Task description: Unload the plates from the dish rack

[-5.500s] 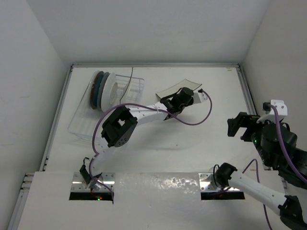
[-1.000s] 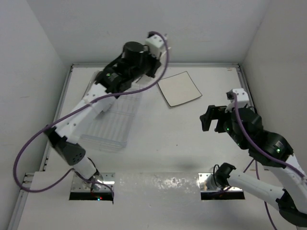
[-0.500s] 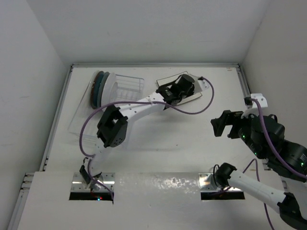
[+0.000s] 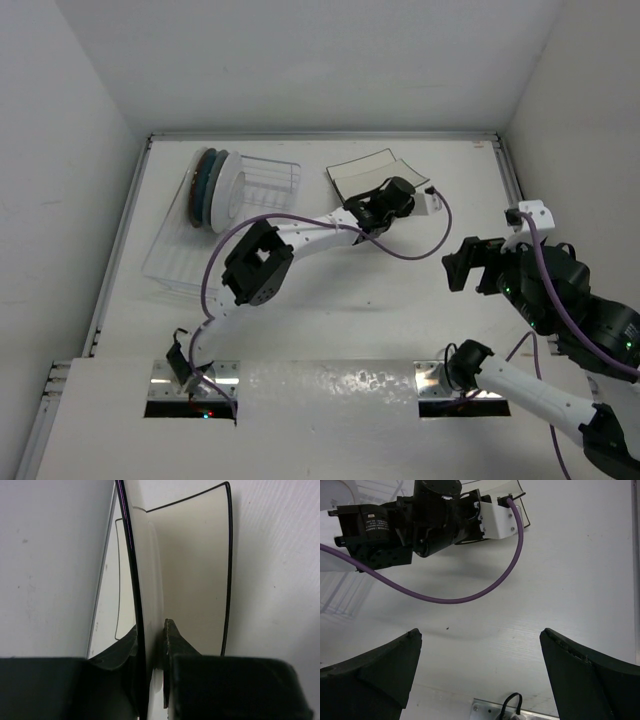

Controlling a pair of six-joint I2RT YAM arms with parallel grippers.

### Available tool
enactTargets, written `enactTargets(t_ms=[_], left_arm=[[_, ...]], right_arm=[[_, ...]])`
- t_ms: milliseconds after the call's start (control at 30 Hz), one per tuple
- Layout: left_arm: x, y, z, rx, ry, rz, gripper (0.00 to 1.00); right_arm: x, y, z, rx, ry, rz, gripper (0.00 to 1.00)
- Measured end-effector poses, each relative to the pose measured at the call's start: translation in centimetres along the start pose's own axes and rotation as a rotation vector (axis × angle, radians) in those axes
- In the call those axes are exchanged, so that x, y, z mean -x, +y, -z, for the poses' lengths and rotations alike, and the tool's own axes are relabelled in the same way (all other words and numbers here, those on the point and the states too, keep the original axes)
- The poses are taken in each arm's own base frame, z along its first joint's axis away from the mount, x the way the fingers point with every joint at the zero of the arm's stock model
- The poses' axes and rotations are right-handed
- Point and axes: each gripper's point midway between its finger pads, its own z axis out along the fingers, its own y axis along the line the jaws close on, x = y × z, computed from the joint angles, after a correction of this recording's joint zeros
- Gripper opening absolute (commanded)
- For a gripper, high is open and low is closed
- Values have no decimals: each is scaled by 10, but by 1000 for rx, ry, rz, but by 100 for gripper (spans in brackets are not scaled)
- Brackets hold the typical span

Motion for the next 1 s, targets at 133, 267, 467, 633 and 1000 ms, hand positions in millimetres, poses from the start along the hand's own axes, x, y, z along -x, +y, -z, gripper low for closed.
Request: enactTargets(t_ms=[133, 267, 467, 633, 1000], left_arm=[[-9, -14, -17, 4, 11, -39, 0], [-16, -23, -29, 21, 33, -107, 2], [-18, -25, -37, 57, 36, -137, 17], [-26, -37, -44, 42, 50, -159, 17], [-52, -53, -47, 22, 107, -250, 40]], right_arm=[[-6, -1, -4, -6, 17, 19, 99], [-6, -1, -4, -7, 15, 23, 99], [-15, -5, -12, -37, 26, 38, 99], [-25, -6, -17, -47, 52, 60, 99], [-27, -5, -24, -57, 54, 84, 99]])
